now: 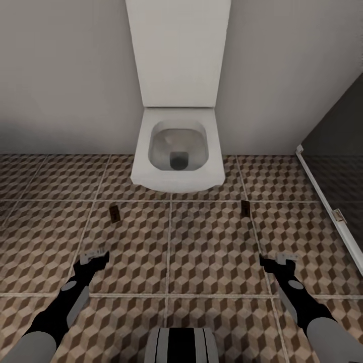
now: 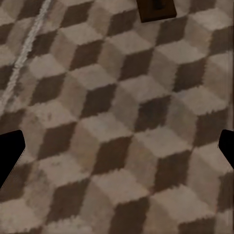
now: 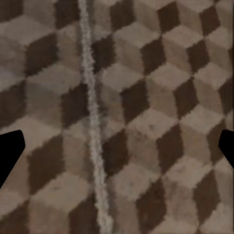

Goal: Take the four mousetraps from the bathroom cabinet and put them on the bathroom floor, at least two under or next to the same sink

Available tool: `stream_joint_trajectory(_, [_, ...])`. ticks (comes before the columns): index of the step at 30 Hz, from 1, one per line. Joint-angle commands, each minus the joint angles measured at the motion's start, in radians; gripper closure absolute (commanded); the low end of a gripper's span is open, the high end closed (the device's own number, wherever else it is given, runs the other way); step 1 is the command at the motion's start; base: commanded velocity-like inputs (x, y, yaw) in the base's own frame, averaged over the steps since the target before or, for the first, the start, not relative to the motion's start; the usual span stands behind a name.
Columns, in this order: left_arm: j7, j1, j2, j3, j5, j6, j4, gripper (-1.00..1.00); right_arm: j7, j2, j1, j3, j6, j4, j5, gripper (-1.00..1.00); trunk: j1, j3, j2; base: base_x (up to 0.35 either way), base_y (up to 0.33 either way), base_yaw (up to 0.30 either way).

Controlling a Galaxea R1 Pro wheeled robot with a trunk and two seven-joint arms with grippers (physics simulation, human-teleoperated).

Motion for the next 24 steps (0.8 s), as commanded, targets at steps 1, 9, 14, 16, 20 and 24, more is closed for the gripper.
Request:
stream_joint_trajectory(1, [0.003,0.000,0.000,-0.003,0.010,-0.003,0.000,-1.00,-0.001,0.000,0.000,-0.001,-0.003,0.001,0.000,-1.00,-0.001,0.003,0.000,0.000,0.000,0.000])
stream_joint_trajectory(9, [0.003,0.000,0.000,-0.003,0.010,-0.002,0.000,-1.00,-0.001,0.001,0.000,-0.001,-0.003,0.001,-0.001,-1.00,-0.004,0.034,0.002,0.000,0.000,0.000])
stream_joint_trajectory(14, [0.003,0.000,-0.003,-0.003,0.010,-0.002,0.000,-1.00,-0.001,0.003,0.000,-0.001,-0.003,0.001,-0.001,-1.00,-0.006,0.054,0.003,0.000,0.000,0.000])
stream_joint_trajectory(16, [0.003,0.000,-0.004,-0.003,0.010,-0.002,0.000,-1.00,-0.001,0.003,0.000,-0.001,-0.003,0.001,-0.001,-1.00,-0.007,0.061,0.004,0.000,0.000,0.000])
stream_joint_trajectory(20, [0.003,0.000,-0.005,-0.003,0.010,-0.003,0.000,-1.00,-0.001,0.003,0.000,-0.001,-0.004,0.001,-0.002,-1.00,-0.009,0.077,0.005,0.000,0.000,0.000])
stream_joint_trajectory(24, [0.003,0.000,-0.006,-0.004,0.010,-0.003,0.000,-1.00,-0.001,0.003,0.000,-0.001,-0.004,0.001,-0.002,-1.00,-0.011,0.092,0.005,0.000,0.000,0.000])
